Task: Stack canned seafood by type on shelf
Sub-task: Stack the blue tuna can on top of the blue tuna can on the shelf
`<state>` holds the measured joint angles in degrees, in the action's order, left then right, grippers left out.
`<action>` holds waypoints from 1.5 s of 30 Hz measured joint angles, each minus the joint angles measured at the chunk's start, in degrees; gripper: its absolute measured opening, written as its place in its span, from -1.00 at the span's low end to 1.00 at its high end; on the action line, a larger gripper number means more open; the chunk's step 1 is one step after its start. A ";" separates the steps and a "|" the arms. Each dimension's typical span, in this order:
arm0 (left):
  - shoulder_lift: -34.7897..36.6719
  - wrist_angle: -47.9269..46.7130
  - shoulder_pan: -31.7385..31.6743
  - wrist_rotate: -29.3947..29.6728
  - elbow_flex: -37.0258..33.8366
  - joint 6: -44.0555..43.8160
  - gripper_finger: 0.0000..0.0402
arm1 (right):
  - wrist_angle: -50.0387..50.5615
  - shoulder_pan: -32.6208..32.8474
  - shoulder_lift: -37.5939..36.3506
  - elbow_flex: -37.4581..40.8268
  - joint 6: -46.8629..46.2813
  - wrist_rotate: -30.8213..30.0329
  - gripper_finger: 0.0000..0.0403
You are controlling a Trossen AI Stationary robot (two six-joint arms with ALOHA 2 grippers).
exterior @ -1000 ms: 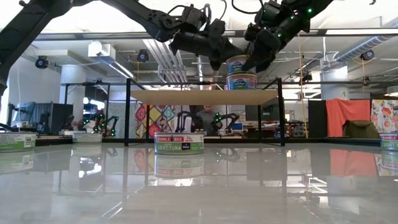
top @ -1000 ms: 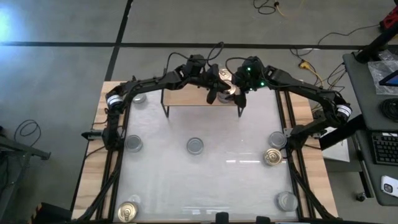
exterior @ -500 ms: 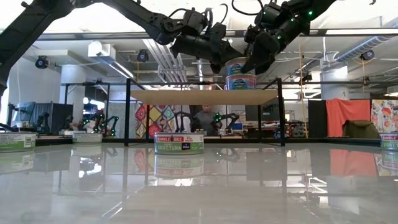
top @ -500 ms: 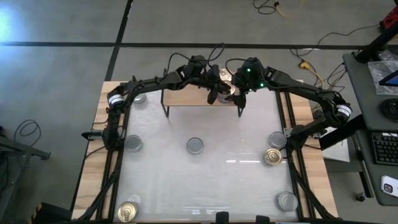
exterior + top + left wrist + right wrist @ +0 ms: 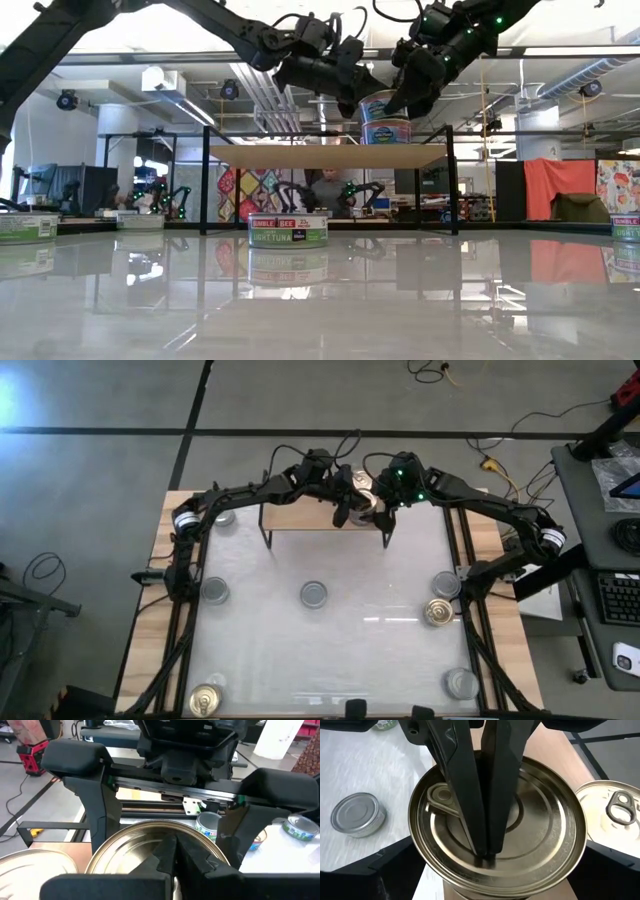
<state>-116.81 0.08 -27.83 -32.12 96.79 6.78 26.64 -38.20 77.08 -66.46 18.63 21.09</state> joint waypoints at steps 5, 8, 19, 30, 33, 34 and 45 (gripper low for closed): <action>0.03 -1.06 0.00 -0.13 0.04 0.59 -1.00 | 1.30 0.00 0.00 -0.02 0.76 -0.07 0.98; 0.04 -1.39 0.00 -0.17 0.04 0.55 -1.00 | 2.82 -0.02 0.00 -0.04 0.88 -0.10 0.98; 0.05 -2.00 -0.13 -0.12 -0.02 0.31 -1.00 | 8.59 -0.07 -0.02 -2.42 1.53 -1.40 0.99; 0.05 -1.74 -0.15 -0.05 -0.01 0.40 -1.00 | 20.23 -0.11 -0.02 -8.40 3.09 -7.69 0.99; 0.00 -2.32 -0.17 -0.01 0.84 0.37 -1.00 | 22.75 -0.11 -0.02 -10.97 3.03 -8.88 0.99; -0.07 -2.55 -0.17 0.09 1.21 0.37 -1.00 | 23.16 -0.11 -0.02 -11.72 3.03 -8.88 0.99; 0.49 -4.23 -0.09 -0.56 4.44 2.27 -1.00 | 23.72 -0.07 -0.48 -13.06 2.74 -9.10 0.99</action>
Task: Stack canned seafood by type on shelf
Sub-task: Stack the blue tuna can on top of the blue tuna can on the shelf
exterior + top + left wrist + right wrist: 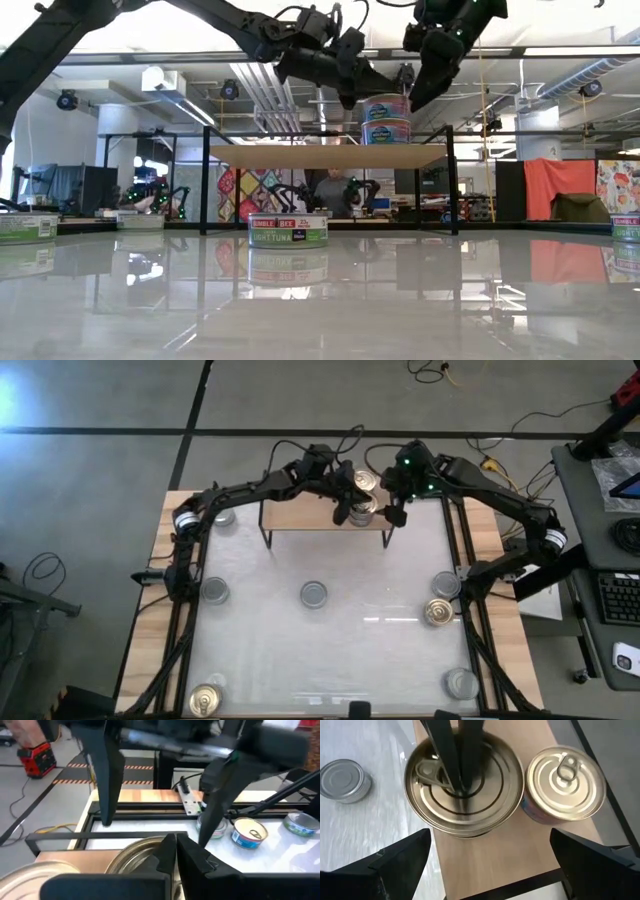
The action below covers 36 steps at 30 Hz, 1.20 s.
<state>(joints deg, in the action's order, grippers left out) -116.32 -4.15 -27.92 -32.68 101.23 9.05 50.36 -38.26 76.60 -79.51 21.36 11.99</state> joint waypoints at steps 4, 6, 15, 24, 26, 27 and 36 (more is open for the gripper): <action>2.75 -0.09 0.19 -3.29 -0.66 0.53 -1.00 | 0.38 0.11 0.00 0.71 -0.41 -0.04 0.99; 5.14 -1.08 0.44 -3.80 -1.30 1.96 -1.00 | 0.71 0.11 0.00 0.71 -0.58 -0.05 0.99; 18.51 -7.22 1.44 -2.17 -13.44 8.76 -1.00 | 6.20 1.73 -0.39 0.75 -2.06 -0.24 0.99; 25.04 6.63 0.79 12.46 -34.71 2.94 -1.00 | 7.47 7.67 -0.85 0.77 -4.83 -6.65 0.99; 22.53 6.79 0.48 12.71 -34.93 1.71 -1.00 | 7.17 8.70 -0.85 0.77 -5.75 -9.51 0.99; 21.05 6.53 0.35 12.70 -34.57 1.42 -1.00 | 6.98 9.07 -0.85 0.80 -6.55 -10.69 0.99; 12.31 6.15 -0.01 12.76 -27.42 2.01 -1.00 | 6.30 9.64 -0.84 0.84 -10.89 -16.62 0.99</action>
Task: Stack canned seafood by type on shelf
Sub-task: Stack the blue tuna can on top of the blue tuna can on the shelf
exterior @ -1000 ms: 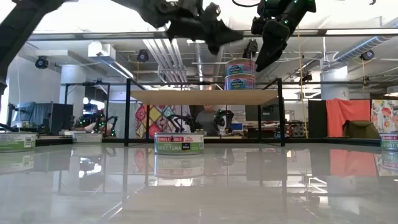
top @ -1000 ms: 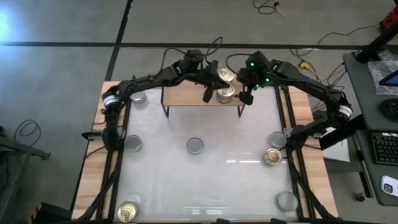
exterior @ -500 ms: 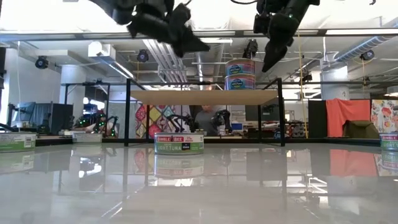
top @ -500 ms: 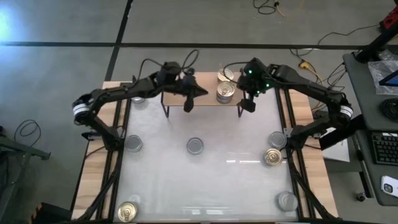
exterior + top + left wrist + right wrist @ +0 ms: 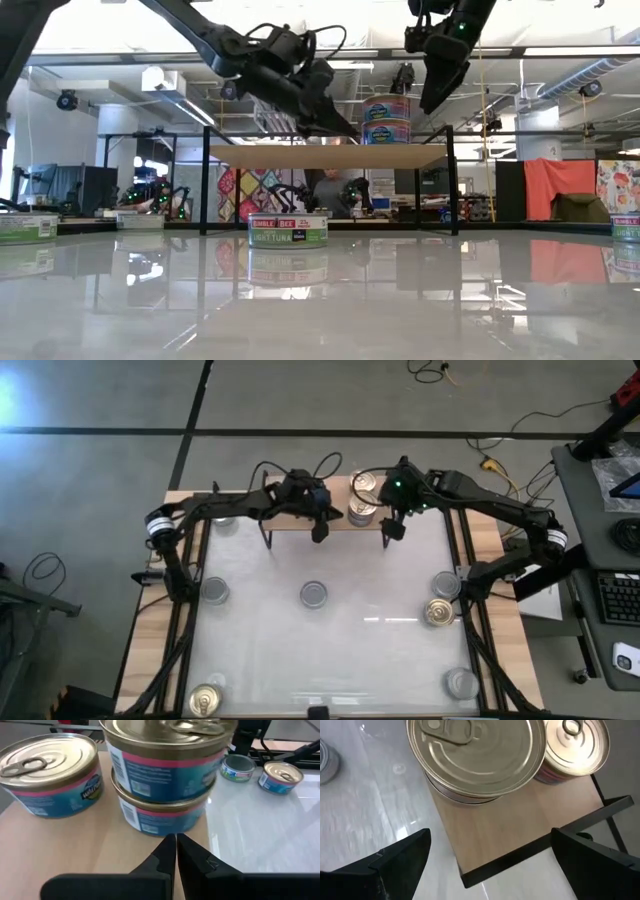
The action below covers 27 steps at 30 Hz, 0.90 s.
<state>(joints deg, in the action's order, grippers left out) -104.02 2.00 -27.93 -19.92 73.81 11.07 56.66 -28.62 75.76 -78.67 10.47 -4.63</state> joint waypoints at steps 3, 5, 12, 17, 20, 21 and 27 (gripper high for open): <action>-0.84 0.87 -0.08 0.06 0.60 0.31 -1.00 | -0.70 -0.01 0.11 0.03 -0.01 -0.06 0.99; -1.38 1.58 -0.08 0.05 0.62 0.29 -1.00 | -2.03 -0.01 0.51 0.22 0.10 -0.04 0.99; -1.93 2.53 -0.02 0.05 0.62 -0.02 -1.00 | -6.26 -0.01 1.26 0.89 1.34 -0.07 0.99; -1.89 3.96 0.02 0.83 0.62 -0.80 -1.00 | -8.17 -0.14 1.26 1.03 2.62 -0.06 0.99; -2.09 3.56 0.03 2.41 0.62 -1.07 -1.00 | -8.15 -0.16 1.26 1.05 2.81 -0.07 0.99; -2.13 3.36 0.03 2.44 0.58 -1.07 -1.00 | -8.15 -0.16 1.26 1.05 2.65 -0.06 0.99; -2.13 4.51 0.10 2.43 0.56 -1.09 -1.00 | -9.84 -0.16 1.26 1.73 2.20 -0.04 0.99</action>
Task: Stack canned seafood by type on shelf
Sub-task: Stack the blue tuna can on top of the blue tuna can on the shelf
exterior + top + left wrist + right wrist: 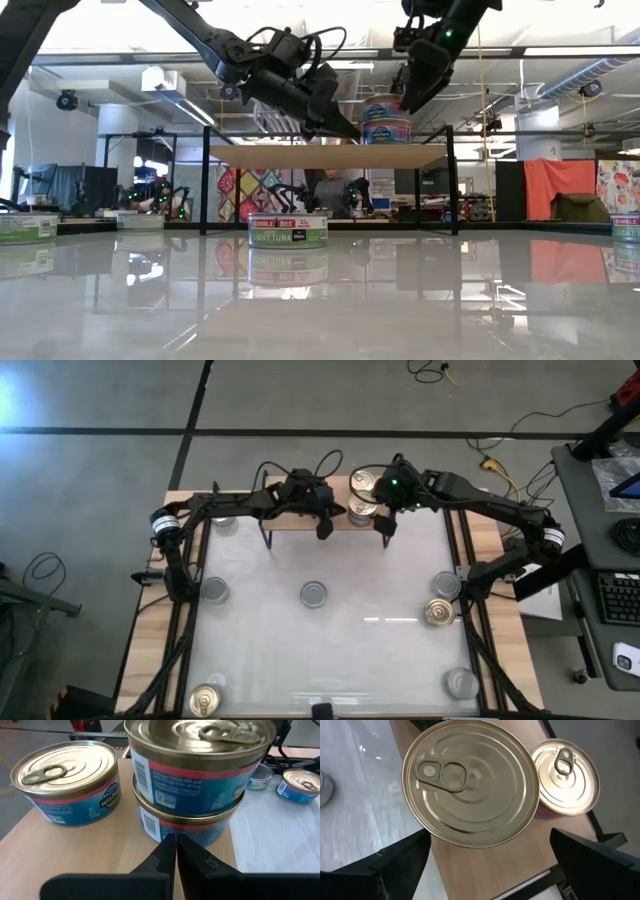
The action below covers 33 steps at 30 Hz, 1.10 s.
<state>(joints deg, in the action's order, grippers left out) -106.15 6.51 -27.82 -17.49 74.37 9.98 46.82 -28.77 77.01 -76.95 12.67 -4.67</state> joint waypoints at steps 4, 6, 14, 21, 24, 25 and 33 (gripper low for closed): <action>-0.11 0.44 0.03 0.02 0.00 -0.20 -1.00 | -1.42 0.00 0.00 0.96 -0.09 0.00 0.99; -0.15 0.28 0.03 0.02 0.00 -0.20 -1.00 | -1.38 0.00 0.00 1.16 -0.23 -0.04 0.99; -0.15 0.18 0.03 -0.01 0.00 -0.90 -1.00 | 2.07 0.00 -0.76 0.02 -0.68 -0.11 0.99; -0.17 1.40 0.04 -0.01 -0.02 -1.53 -1.00 | 3.90 0.00 -2.99 -1.22 -1.10 -0.11 0.99; -0.17 2.27 0.21 -0.01 -0.02 -1.54 -1.00 | 3.91 0.00 -3.79 -1.23 -1.57 -0.06 0.99; -0.17 2.31 0.27 -0.01 -0.02 -1.54 -1.00 | 3.91 0.01 -3.88 -1.23 -1.57 -0.06 0.99; 0.07 0.91 0.32 -0.03 -0.03 -1.60 -1.00 | 1.33 0.01 -4.14 -1.21 -2.81 -0.05 0.99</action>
<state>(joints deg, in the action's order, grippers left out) -106.08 7.42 -27.51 -17.52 74.34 8.38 48.15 -28.77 72.87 -78.16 9.85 -4.72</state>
